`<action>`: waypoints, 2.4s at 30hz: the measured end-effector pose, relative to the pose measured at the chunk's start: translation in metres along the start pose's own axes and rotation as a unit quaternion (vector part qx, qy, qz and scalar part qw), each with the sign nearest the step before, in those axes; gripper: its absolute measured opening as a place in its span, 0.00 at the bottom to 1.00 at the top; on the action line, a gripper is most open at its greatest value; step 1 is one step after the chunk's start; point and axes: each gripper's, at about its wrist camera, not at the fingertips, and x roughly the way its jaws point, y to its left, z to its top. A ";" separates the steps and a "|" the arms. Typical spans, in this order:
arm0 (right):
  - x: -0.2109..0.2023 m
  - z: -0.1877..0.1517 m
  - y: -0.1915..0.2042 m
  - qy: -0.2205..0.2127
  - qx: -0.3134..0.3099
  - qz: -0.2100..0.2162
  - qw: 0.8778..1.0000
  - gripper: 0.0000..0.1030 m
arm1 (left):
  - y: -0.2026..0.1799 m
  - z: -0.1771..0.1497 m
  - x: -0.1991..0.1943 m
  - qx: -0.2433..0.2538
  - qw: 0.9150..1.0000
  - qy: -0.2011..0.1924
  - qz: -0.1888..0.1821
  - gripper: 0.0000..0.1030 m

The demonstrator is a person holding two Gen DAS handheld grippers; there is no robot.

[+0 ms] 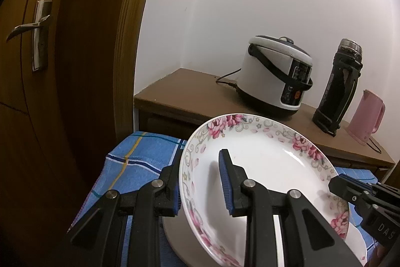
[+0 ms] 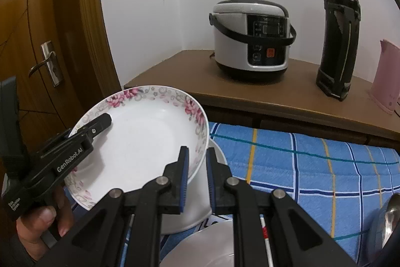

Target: Organize plates and bowls

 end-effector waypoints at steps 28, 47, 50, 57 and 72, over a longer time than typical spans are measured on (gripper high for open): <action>0.026 -0.003 0.001 0.044 -0.008 -0.014 0.999 0.14 | 0.004 -0.011 0.021 0.005 0.998 0.068 0.010 0.28; 0.043 -0.009 -0.002 0.079 -0.011 -0.024 0.996 0.14 | 0.003 -0.018 0.036 0.015 0.992 0.124 0.017 0.28; 0.044 -0.009 -0.003 0.081 -0.011 -0.026 0.996 0.14 | 0.003 -0.019 0.039 0.014 0.990 0.137 0.015 0.28; 0.048 -0.008 -0.003 0.085 -0.012 -0.027 0.996 0.14 | 0.003 -0.019 0.041 0.017 0.989 0.146 0.018 0.28; 0.054 -0.009 -0.003 0.095 -0.013 -0.032 0.995 0.14 | 0.003 -0.021 0.050 0.019 0.986 0.167 0.014 0.28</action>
